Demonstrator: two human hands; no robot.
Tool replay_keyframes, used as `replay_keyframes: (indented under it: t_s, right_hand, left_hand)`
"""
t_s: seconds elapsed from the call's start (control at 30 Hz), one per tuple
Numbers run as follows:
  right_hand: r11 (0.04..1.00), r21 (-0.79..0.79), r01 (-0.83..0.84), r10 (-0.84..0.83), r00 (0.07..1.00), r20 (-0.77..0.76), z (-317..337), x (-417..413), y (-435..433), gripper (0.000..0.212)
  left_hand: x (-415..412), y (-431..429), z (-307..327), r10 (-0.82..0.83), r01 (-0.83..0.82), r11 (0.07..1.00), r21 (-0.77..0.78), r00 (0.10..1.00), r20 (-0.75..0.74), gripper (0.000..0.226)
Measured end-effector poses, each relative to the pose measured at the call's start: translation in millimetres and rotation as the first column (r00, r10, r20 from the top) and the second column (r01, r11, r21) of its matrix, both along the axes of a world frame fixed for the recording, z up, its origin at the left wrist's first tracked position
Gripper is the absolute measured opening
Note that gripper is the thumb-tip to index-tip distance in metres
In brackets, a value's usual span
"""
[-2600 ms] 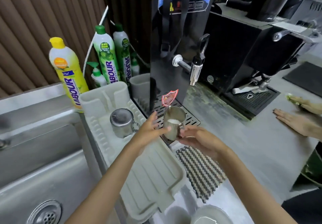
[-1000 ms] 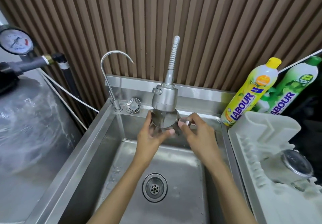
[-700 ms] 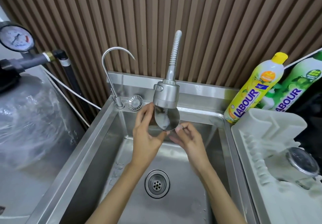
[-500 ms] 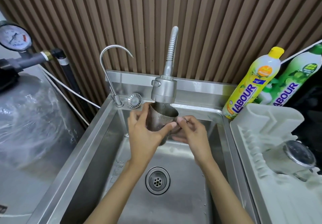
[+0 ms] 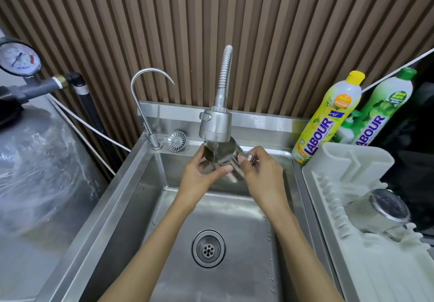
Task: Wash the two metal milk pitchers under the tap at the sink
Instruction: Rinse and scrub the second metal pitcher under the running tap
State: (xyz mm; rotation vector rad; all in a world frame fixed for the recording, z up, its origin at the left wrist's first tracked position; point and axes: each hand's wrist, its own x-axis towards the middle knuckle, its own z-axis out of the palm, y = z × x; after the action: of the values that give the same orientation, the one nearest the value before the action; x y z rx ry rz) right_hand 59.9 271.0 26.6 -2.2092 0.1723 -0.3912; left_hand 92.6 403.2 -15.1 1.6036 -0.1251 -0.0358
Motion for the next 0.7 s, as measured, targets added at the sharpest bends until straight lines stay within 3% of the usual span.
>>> replay_keyframes:
  t_s: [0.1,0.23,0.37,0.43,0.53,0.63,0.7]
  right_hand:
    - [0.964,0.265,-0.001,0.015,0.999,-0.052,-13.7,6.7,3.5,0.01]
    - [0.772,0.63,-0.079,0.17,0.982,-0.085,-30.6,8.3,10.7,0.016]
    - [0.671,0.736,-0.088,0.219,0.972,-0.084,-33.6,4.4,16.5,0.012]
    - [0.701,0.711,-0.053,0.181,0.978,-0.106,-31.9,1.3,18.2,0.017]
    - [0.855,0.519,0.001,0.097,0.982,-0.16,-25.2,-3.9,14.2,0.019]
    - [0.987,0.16,0.025,0.001,0.987,-0.16,-8.3,-7.2,8.3,0.025]
    - [0.995,-0.083,0.052,-0.064,0.987,-0.147,6.0,-10.1,4.5,0.025]
  left_hand:
    - [2.4,-1.5,2.3,0.095,-0.091,0.994,-0.054,0.992,0.086,0.081]
    - [-4.4,3.9,4.8,0.183,-0.256,0.951,0.176,0.92,0.346,0.081]
    - [-17.2,10.0,9.3,0.264,-0.424,0.855,0.299,0.852,0.452,0.09]
    - [-24.2,10.1,9.2,0.328,-0.484,0.8,0.354,0.847,0.418,0.096]
    - [-32.2,8.2,4.3,0.35,-0.44,0.767,0.467,0.897,0.27,0.107]
    - [-37.6,3.8,-0.5,0.284,-0.301,0.83,0.47,0.953,0.109,0.079]
    - [-36.5,-0.2,-1.1,0.204,-0.198,0.899,0.39,0.979,0.027,0.061]
